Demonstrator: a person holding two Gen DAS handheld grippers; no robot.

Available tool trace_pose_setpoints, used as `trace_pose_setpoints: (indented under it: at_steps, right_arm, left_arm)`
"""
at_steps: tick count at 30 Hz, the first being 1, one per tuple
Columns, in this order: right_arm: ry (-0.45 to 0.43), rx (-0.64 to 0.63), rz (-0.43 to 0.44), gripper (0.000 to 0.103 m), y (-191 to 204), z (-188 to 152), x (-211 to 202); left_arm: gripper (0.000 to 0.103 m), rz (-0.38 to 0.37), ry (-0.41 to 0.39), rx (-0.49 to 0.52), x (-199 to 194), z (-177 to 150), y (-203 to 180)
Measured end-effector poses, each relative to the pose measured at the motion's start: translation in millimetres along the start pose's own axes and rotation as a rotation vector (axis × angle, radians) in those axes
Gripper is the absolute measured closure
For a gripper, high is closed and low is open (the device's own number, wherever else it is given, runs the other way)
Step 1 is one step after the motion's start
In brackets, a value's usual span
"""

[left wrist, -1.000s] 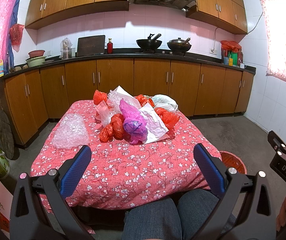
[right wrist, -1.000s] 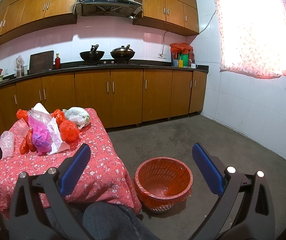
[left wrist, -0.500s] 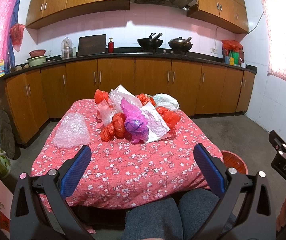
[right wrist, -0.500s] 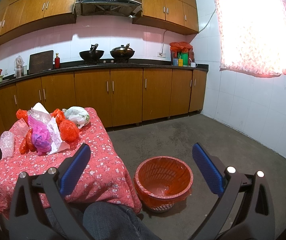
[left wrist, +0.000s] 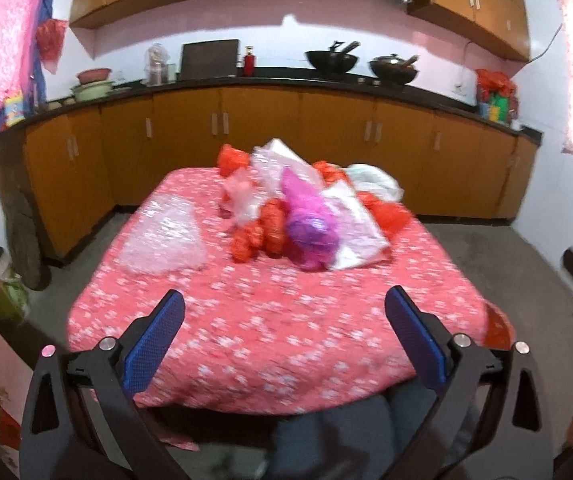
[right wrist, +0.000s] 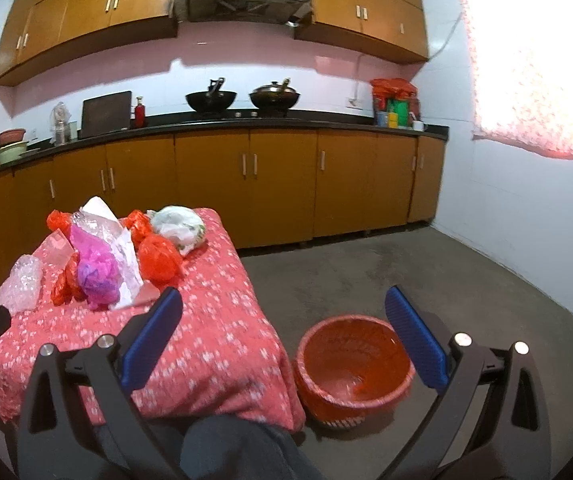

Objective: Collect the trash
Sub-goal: 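Reach the right tool to the white plastic bag and close on it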

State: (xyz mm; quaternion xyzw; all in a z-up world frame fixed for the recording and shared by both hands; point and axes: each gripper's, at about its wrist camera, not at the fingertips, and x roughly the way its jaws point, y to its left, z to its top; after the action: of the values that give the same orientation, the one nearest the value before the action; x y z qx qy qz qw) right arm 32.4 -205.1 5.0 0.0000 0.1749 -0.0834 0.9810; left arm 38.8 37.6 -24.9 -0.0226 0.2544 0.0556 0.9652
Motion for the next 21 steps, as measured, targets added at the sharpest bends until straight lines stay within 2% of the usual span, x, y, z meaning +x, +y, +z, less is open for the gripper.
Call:
trace_pose_setpoints:
  at_steps: [4,11,16,21]
  right_arm:
    - [0.018,-0.001,0.095,0.009,14,20,38]
    - [0.059,-0.045,0.159,0.009,46,45,113]
    - [0.08,-0.068,0.183,0.01,74,63,176]
    - [0.144,-0.071,0.222,0.021,95,77,239]
  left_arm:
    - [0.007,0.079,-0.009,0.009,22,13,21]
    - [0.007,0.227,-0.046,-0.013,73,40,73]
    - [0.007,0.261,-0.017,-0.038,108,50,105]
    - [0.007,0.29,0.003,-0.027,132,52,124]
